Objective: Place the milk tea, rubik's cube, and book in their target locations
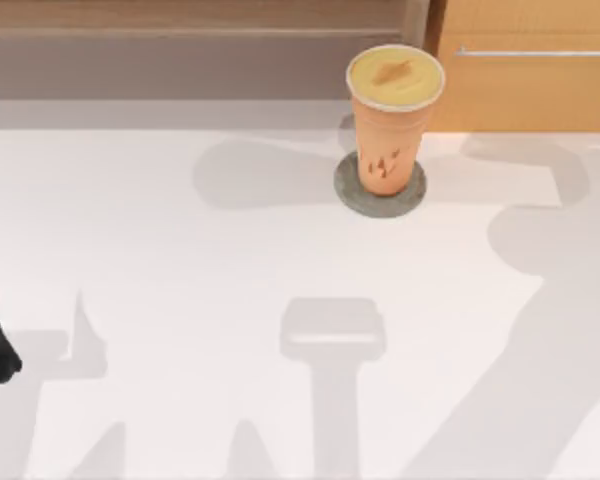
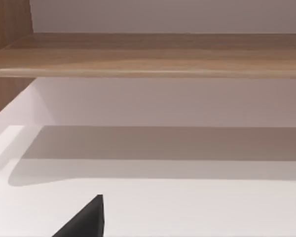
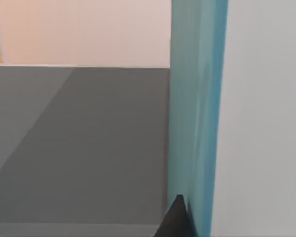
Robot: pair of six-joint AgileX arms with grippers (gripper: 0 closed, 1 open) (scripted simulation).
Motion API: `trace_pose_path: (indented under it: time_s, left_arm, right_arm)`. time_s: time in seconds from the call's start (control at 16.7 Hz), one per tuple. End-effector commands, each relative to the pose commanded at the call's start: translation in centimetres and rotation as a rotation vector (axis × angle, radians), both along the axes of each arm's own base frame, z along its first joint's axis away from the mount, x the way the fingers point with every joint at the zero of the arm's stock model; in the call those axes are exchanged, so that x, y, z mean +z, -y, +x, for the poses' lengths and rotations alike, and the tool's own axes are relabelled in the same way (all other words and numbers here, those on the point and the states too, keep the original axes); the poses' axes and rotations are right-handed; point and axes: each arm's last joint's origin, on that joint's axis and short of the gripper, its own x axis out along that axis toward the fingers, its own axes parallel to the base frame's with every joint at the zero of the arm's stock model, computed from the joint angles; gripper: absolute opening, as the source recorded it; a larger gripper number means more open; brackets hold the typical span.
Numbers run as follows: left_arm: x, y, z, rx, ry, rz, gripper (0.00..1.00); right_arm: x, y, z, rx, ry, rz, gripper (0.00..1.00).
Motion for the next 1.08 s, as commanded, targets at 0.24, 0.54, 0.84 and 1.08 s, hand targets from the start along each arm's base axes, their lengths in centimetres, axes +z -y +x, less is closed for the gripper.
trace_pose_path:
  time_s: [0.24, 0.54, 0.84, 1.08]
  left_arm:
    - [0.0, 0.0, 0.0, 0.000, 0.000, 0.000, 1.00]
    - [0.0, 0.0, 0.0, 0.000, 0.000, 0.000, 1.00]
    - [0.0, 0.0, 0.0, 0.000, 0.000, 0.000, 1.00]
    - [0.0, 0.0, 0.0, 0.000, 0.000, 0.000, 1.00]
  right_arm:
    - [0.2, -0.2, 0.0, 0.002, 0.006, 0.010, 0.00]
    - [4.5, -0.2, -3.6, -0.032, 0.093, 0.179, 0.00]
    - [6.8, -0.1, -9.7, -0.057, 0.164, 0.548, 0.00]
    - [3.4, -0.2, -14.3, -0.101, 0.123, 0.857, 0.00]
